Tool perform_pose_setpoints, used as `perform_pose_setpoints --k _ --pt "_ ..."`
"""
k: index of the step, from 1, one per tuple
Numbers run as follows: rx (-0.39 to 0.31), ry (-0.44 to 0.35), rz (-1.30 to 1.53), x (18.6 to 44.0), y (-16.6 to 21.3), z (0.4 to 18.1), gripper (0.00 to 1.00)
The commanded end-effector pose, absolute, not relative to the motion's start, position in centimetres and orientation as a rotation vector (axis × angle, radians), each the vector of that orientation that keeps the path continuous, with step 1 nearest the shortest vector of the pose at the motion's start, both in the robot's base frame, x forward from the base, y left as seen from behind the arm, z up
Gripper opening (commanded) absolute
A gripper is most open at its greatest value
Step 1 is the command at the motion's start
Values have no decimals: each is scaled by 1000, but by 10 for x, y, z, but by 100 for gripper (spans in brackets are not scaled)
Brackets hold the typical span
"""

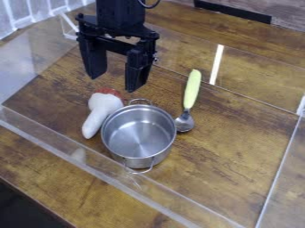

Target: Move the green spoon to the left

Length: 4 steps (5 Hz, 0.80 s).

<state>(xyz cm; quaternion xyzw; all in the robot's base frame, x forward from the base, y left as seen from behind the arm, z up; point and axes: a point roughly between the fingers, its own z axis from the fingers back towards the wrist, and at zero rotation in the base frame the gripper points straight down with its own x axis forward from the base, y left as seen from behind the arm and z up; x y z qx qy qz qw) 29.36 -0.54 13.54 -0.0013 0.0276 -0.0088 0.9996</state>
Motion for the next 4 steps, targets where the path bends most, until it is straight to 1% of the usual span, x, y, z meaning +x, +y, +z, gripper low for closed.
perform_pose_setpoints --k 1,2,4 --pt "-7 85 -3 296 -9 125 100" --pt "-14 51 2 319 -15 121 100" --pt "-25 11 84 345 -15 113 100"
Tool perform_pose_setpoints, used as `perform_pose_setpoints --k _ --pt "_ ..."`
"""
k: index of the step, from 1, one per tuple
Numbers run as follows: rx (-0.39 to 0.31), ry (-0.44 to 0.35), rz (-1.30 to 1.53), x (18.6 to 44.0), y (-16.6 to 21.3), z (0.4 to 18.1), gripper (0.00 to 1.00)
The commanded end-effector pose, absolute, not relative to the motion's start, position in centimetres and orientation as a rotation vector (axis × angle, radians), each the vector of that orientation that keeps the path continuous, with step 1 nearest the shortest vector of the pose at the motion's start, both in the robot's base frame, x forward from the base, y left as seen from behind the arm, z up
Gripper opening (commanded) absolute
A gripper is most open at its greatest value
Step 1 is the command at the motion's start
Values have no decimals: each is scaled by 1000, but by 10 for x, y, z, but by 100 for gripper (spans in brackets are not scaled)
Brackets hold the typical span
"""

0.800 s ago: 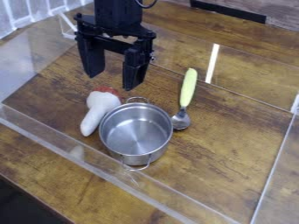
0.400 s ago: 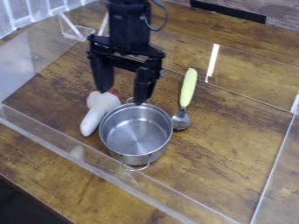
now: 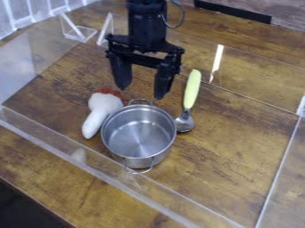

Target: Move the green spoon to the left

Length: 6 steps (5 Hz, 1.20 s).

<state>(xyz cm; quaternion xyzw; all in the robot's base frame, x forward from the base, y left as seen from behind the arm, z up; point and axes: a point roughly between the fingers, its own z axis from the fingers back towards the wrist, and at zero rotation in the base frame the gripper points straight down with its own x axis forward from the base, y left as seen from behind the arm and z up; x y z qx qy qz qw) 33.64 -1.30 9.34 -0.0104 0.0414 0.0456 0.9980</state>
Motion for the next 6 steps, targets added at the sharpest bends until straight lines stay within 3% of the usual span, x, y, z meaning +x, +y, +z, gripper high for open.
perform_pose_setpoints --k 1,3,5,6 --pt "-26 -6 114 356 -13 110 100" --pt "-27 -65 174 387 -28 104 100" --pt "-19 -122 131 434 -38 102 100" --pt "-1 -115 168 437 -34 91 100"
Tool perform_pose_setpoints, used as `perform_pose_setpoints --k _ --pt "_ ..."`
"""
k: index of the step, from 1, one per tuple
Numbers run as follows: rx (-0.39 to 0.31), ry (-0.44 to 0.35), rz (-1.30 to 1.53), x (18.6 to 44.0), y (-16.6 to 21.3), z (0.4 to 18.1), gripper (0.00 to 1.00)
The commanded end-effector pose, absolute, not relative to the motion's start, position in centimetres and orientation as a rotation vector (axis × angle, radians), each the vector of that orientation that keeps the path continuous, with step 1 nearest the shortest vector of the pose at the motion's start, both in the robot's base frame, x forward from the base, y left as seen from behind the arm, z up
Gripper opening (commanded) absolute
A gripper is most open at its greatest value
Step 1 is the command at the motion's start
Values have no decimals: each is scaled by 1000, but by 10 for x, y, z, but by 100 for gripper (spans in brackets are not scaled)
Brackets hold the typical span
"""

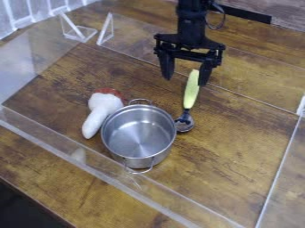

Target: Move the green spoon to the left

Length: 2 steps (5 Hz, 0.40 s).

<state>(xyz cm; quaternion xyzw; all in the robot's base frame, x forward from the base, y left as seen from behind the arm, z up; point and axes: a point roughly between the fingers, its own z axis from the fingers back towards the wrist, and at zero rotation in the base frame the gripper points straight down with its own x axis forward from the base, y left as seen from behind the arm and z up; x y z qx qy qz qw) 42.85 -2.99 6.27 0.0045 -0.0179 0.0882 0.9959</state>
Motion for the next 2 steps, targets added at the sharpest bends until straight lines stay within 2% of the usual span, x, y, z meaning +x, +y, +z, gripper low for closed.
perform_pose_setpoints --k 1,2 --pt "14 -112 203 440 -30 80 100" --pt "22 -115 222 449 -20 70 100"
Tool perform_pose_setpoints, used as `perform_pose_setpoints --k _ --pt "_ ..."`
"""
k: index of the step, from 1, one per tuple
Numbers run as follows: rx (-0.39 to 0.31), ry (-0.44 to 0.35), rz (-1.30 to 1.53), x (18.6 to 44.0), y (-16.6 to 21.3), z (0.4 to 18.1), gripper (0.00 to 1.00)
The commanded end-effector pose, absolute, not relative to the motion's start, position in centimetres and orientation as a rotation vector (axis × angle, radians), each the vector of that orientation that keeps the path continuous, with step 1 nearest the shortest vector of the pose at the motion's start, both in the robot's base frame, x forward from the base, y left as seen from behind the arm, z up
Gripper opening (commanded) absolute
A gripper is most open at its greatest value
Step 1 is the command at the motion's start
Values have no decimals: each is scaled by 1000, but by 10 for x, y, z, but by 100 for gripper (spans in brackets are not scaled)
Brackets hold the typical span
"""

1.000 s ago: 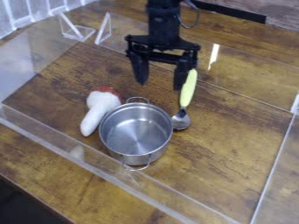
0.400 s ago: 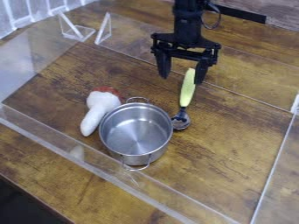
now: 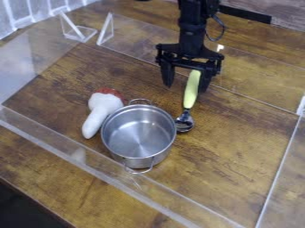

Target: Move the green spoon to the left

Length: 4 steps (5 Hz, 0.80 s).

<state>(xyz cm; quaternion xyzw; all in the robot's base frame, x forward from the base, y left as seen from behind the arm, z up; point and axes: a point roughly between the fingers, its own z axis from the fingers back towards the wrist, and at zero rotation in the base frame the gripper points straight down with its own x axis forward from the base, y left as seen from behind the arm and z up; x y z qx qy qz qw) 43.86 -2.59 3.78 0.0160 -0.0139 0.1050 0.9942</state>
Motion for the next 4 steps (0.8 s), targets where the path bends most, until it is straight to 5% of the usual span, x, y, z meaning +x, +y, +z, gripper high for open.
perform_pose_setpoints --k 1,4 --pt "28 -117 244 458 -9 63 100" --pt "22 -106 171 458 -8 51 100"
